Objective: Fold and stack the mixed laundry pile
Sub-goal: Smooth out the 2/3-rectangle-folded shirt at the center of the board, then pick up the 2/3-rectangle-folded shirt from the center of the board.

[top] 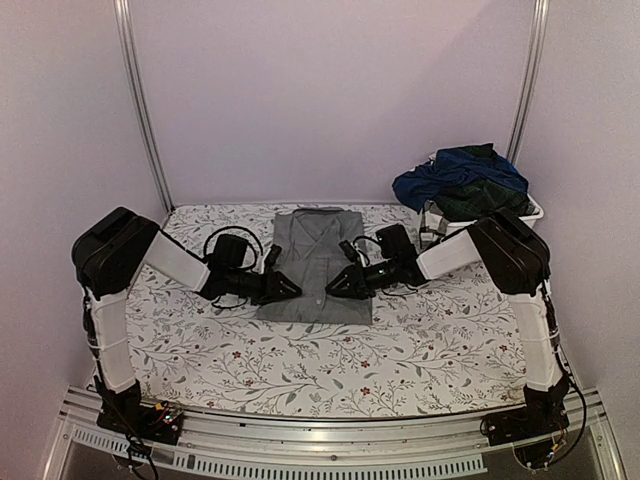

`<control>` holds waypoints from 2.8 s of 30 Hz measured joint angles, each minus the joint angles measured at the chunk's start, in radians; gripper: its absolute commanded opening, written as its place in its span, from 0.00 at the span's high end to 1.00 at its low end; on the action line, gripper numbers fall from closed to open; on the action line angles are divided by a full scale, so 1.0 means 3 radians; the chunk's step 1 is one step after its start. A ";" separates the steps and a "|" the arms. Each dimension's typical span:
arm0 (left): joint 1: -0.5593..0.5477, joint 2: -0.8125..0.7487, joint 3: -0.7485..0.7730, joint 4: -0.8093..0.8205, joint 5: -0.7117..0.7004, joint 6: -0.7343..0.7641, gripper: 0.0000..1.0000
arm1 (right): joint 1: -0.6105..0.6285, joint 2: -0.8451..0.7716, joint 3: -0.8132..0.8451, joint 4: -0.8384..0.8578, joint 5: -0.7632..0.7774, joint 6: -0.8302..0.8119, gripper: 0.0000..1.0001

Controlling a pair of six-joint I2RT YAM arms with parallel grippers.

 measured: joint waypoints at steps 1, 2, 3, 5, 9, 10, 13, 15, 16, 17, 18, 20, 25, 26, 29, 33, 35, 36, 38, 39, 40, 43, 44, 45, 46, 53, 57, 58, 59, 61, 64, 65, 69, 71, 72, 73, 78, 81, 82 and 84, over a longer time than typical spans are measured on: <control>0.0015 0.0003 -0.0039 0.0053 0.0003 -0.0011 0.63 | -0.0029 -0.0004 -0.0032 0.0051 0.0008 0.0013 0.63; 0.0031 -0.0009 -0.0093 0.0118 0.0000 -0.0024 0.62 | -0.0053 -0.0008 -0.0079 0.0108 0.0008 0.0018 0.64; 0.0038 -0.0015 -0.0130 0.0169 0.0000 -0.0031 0.61 | -0.0075 -0.0009 -0.0139 0.0173 -0.0005 0.0017 0.64; 0.0041 -0.0055 -0.0251 0.0310 -0.0001 -0.0045 0.58 | -0.0092 -0.0056 -0.0266 0.0295 0.0005 -0.0009 0.63; 0.0041 -0.0364 -0.0591 0.0401 -0.0034 -0.0050 0.51 | -0.0113 -0.0299 -0.0585 0.0328 0.0075 -0.0109 0.61; 0.0038 -0.0474 -0.0664 0.0359 -0.0045 -0.0045 0.50 | -0.0117 -0.0387 -0.0661 0.0278 0.0084 -0.0137 0.60; 0.0005 -0.0804 -0.0749 0.0221 -0.0079 -0.0005 0.48 | -0.0128 -0.0642 -0.0795 0.0031 0.0134 -0.0205 0.60; -0.0047 -0.1041 -0.0743 0.0165 -0.0100 0.0048 0.48 | -0.0127 -0.0779 -0.0792 -0.0090 0.0134 -0.0233 0.59; -0.0079 -0.1118 -0.0735 0.0154 -0.0095 0.0074 0.48 | -0.0121 -0.0839 -0.0759 -0.0150 0.0126 -0.0242 0.59; -0.0122 -0.1176 -0.0715 0.0155 -0.0081 0.0097 0.49 | -0.0107 -0.0884 -0.0690 -0.0200 0.0113 -0.0248 0.60; -0.0159 -0.1190 -0.0692 0.0163 -0.0060 0.0111 0.50 | -0.0093 -0.0891 -0.0603 -0.0217 0.0102 -0.0249 0.60; -0.0229 -0.1148 -0.0641 0.0178 -0.0006 0.0131 0.52 | -0.0057 -0.0867 -0.0371 -0.0240 0.0078 -0.0245 0.60; -0.0292 -0.0772 -0.0624 0.0329 0.0123 0.0079 0.53 | 0.0099 -0.0548 0.0217 -0.0149 -0.0058 -0.0165 0.61; -0.0294 -0.0690 -0.0631 0.0367 0.0140 0.0056 0.53 | 0.0134 -0.0451 0.0278 -0.0120 -0.0081 -0.0144 0.61; -0.0292 -0.0448 -0.0666 0.0523 0.0188 -0.0013 0.53 | 0.0187 -0.0172 0.0341 -0.0095 -0.0120 -0.0089 0.61; -0.0270 -0.0195 -0.0800 0.0937 0.0264 -0.0128 0.53 | 0.0211 0.0203 0.0324 -0.0090 -0.0177 -0.0088 0.64; -0.0268 -0.0177 -0.0893 0.1150 0.0277 -0.0172 0.53 | 0.0200 0.0212 0.0314 -0.0050 -0.0197 -0.0089 0.64; -0.0275 -0.0179 -0.0940 0.1228 0.0271 -0.0192 0.53 | 0.0198 0.0212 0.0287 -0.0009 -0.0201 -0.0099 0.64; -0.0289 -0.0188 -0.1017 0.1343 0.0254 -0.0219 0.55 | 0.0198 0.0187 0.0191 0.0090 -0.0191 -0.0136 0.64; -0.0303 -0.0201 -0.1059 0.1389 0.0228 -0.0230 0.55 | 0.0200 0.0165 0.0144 0.0123 -0.0182 -0.0149 0.64; -0.0324 -0.0229 -0.1114 0.1417 0.0198 -0.0245 0.56 | 0.0202 0.0126 0.0066 0.0165 -0.0163 -0.0165 0.64; -0.0444 -0.0326 -0.1250 0.1443 0.0139 -0.0300 0.56 | 0.0242 -0.0020 -0.0200 0.0233 -0.0131 -0.0223 0.64; -0.0529 -0.0390 -0.1322 0.1443 0.0107 -0.0337 0.55 | 0.0256 -0.0084 -0.0304 0.0252 -0.0112 -0.0234 0.63; -0.0587 -0.0432 -0.1375 0.1438 0.0098 -0.0365 0.53 | 0.0272 -0.0161 -0.0432 0.0282 -0.0090 -0.0240 0.63; -0.0669 -0.0495 -0.1447 0.1415 0.0067 -0.0394 0.50 | 0.0289 -0.0233 -0.0540 0.0306 -0.0081 -0.0245 0.62; -0.1092 -0.1726 -0.1521 0.0326 -0.0721 -0.0104 0.21 | 0.0365 -0.0806 -0.1072 0.0043 0.0052 -0.0248 0.59; -0.1347 -0.2443 -0.1197 -0.0364 -0.1570 0.0446 0.22 | 0.0360 -0.1041 -0.0879 -0.0338 0.0163 -0.0346 0.60; -0.1425 -0.2530 -0.1148 -0.0455 -0.1760 0.0582 0.22 | 0.0354 -0.1059 -0.0752 -0.0421 0.0207 -0.0389 0.60; -0.1498 -0.2572 -0.1119 -0.0521 -0.1934 0.0703 0.23 | 0.0348 -0.1061 -0.0633 -0.0474 0.0235 -0.0437 0.61; -0.1706 -0.2565 -0.1074 -0.0654 -0.2330 0.1006 0.28 | 0.0340 -0.1039 -0.0415 -0.0581 0.0282 -0.0520 0.63; -0.2035 -0.2342 -0.1019 -0.0833 -0.2797 0.1432 0.34 | 0.0327 -0.0872 -0.0046 -0.0710 0.0300 -0.0656 0.65; -0.2130 -0.2239 -0.1001 -0.0863 -0.2925 0.1551 0.36 | 0.0327 -0.0785 0.0052 -0.0736 0.0306 -0.0689 0.66; -0.2472 -0.1808 -0.0916 -0.0877 -0.3348 0.2051 0.43 | 0.0309 -0.0432 0.0226 -0.0863 0.0362 -0.0823 0.70; -0.2580 -0.1596 -0.0848 -0.0862 -0.3477 0.2251 0.46 | 0.0300 -0.0296 0.0245 -0.0950 0.0399 -0.0877 0.71; -0.2622 -0.1475 -0.0801 -0.0853 -0.3543 0.2360 0.48 | 0.0290 -0.0219 0.0258 -0.0988 0.0415 -0.0910 0.71; -0.2653 -0.1366 -0.0760 -0.0825 -0.3592 0.2455 0.49 | 0.0278 -0.0163 0.0270 -0.1022 0.0427 -0.0936 0.72; -0.2712 -0.0872 -0.0603 -0.0665 -0.3783 0.2895 0.56 | 0.0201 -0.0039 0.0502 -0.1124 0.0474 -0.1077 0.73; -0.2721 -0.0642 -0.0464 -0.0544 -0.3990 0.3126 0.62 | 0.0184 0.0043 0.0581 -0.1148 0.0477 -0.1157 0.75; -0.2722 -0.0581 -0.0425 -0.0496 -0.4054 0.3185 0.64 | 0.0177 0.0057 0.0587 -0.1147 0.0460 -0.1177 0.75; -0.2724 -0.0491 -0.0384 -0.0411 -0.4187 0.3306 0.68 | 0.0177 0.0075 0.0603 -0.1148 0.0436 -0.1209 0.76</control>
